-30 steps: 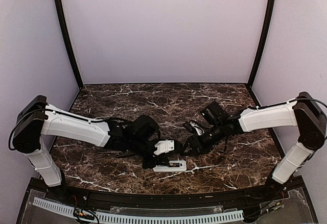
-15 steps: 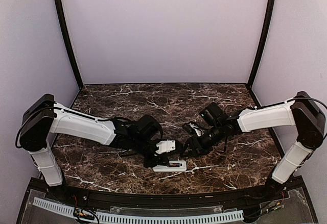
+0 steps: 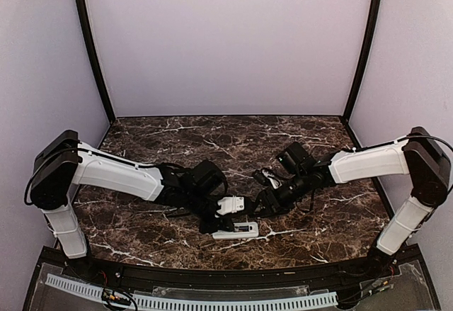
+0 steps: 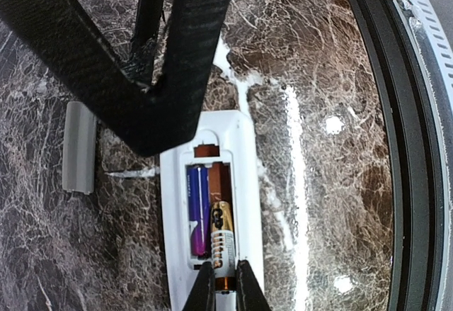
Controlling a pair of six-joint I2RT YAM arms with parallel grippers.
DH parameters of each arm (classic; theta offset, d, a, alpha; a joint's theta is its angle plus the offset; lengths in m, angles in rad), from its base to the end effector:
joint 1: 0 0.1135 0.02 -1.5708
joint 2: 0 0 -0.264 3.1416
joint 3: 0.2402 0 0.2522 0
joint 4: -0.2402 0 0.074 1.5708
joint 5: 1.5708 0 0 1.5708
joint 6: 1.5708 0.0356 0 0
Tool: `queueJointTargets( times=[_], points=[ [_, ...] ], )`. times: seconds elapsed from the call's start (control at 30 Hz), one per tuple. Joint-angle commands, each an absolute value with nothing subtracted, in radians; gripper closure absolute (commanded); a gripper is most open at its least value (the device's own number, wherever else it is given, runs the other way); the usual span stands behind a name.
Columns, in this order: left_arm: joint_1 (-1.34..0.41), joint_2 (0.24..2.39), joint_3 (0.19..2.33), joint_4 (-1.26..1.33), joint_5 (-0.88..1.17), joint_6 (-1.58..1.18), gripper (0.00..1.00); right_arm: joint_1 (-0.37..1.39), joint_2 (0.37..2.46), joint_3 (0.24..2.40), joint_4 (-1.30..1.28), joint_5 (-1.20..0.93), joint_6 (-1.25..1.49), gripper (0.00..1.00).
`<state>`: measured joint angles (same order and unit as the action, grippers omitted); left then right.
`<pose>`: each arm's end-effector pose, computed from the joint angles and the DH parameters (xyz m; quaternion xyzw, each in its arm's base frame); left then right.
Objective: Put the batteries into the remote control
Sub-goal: Pass from the left arm to the right
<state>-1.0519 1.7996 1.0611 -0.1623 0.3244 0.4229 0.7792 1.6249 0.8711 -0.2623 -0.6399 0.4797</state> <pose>0.1728 -0.3255 0.1656 0.6660 0.6542 -0.2454 0.2614 0.2042 0.2315 0.1660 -0.2214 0.8899 0.3975 0.0320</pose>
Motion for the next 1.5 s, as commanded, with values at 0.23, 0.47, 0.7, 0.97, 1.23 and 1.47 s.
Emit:
queueJointTargets(
  times=[0.23, 0.47, 0.7, 0.97, 1.23, 1.47],
  points=[
    [-1.049, 1.838, 1.108, -0.190, 0.318, 0.404, 1.00, 0.772, 1.633, 0.876, -0.222, -0.656, 0.481, 0.43],
    [-1.051, 1.858, 1.111, -0.143, 0.325, 0.373, 1.00, 0.771, 1.641, 0.857, -0.207, -0.663, 0.500, 0.43],
    [-1.055, 1.872, 1.108, -0.119, 0.333, 0.364, 1.00, 0.771, 1.640, 0.861, -0.204, -0.663, 0.502, 0.43],
    [-1.060, 1.899, 1.110, -0.105, 0.345, 0.358, 1.00, 0.771, 1.637, 0.855, -0.208, -0.660, 0.506, 0.43],
    [-1.063, 1.907, 1.107, -0.118, 0.351, 0.363, 1.00, 0.771, 1.636, 0.857, -0.213, -0.657, 0.508, 0.43],
    [-1.063, 1.870, 1.107, -0.123, 0.339, 0.350, 1.00, 0.771, 1.629, 0.874, -0.245, -0.645, 0.494, 0.43]
  ],
)
